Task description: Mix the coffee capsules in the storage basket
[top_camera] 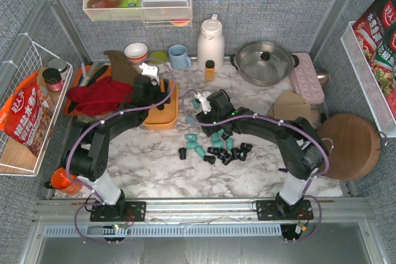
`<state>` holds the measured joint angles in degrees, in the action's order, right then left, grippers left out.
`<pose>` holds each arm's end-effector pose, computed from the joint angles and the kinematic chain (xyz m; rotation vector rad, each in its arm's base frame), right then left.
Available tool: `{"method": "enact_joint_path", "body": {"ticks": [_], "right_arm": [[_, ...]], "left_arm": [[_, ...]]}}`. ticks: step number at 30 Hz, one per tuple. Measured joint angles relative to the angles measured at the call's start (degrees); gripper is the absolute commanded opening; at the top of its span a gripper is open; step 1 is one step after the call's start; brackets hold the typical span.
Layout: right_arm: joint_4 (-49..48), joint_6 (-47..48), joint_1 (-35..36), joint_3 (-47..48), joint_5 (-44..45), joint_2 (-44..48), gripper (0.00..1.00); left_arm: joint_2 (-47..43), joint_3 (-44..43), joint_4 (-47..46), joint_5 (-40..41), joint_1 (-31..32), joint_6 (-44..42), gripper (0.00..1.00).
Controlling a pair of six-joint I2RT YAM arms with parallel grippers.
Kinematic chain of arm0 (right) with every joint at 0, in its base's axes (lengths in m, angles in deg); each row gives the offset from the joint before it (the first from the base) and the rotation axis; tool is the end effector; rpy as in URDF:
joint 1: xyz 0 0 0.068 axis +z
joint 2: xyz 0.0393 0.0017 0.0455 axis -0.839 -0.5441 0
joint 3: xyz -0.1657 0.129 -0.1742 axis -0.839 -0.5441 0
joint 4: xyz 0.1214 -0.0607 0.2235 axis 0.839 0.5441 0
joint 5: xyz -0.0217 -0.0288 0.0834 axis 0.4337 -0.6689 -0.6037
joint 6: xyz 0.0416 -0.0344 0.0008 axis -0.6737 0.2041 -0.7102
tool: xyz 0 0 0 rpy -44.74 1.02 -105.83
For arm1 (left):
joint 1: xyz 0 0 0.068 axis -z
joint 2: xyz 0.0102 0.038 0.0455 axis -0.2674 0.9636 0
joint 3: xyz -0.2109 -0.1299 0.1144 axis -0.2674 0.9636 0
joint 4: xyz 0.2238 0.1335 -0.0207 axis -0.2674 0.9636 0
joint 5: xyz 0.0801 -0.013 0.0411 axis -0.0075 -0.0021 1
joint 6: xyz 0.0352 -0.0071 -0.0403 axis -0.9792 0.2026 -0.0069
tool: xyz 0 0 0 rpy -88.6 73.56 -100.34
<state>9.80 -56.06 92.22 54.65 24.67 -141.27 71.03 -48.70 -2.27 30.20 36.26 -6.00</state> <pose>0.3057 0.2173 0.1944 -0.7616 2.2288 0.3386 0.3548 -0.1324 0.2243 0.1341 1.9208 -0.3186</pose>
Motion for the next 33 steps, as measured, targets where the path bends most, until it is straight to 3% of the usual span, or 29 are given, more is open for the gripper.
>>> {"method": "enact_joint_path", "body": {"ticks": [6,17,27,33], "right_arm": [[-0.3,3.4,0.3,2.2,-0.5,-4.2,0.58],[-1.3,5.2,0.8,2.1,1.3,-6.9,0.18],[-3.7,0.3,-0.1,-3.6,0.0,11.5,0.13],[-7.6,-9.7,-2.7,-7.3,-2.4,22.4,0.13]], "left_arm": [[-3.3,0.2,-0.4,-1.6,0.0,0.8,0.99],[-6.2,1.9,-3.2,-9.6,0.0,1.4,0.99],[-8.3,8.1,-14.3,-27.7,1.0,-3.8,0.99],[-12.0,16.3,-19.6,-39.7,6.9,-18.3,0.99]]}}
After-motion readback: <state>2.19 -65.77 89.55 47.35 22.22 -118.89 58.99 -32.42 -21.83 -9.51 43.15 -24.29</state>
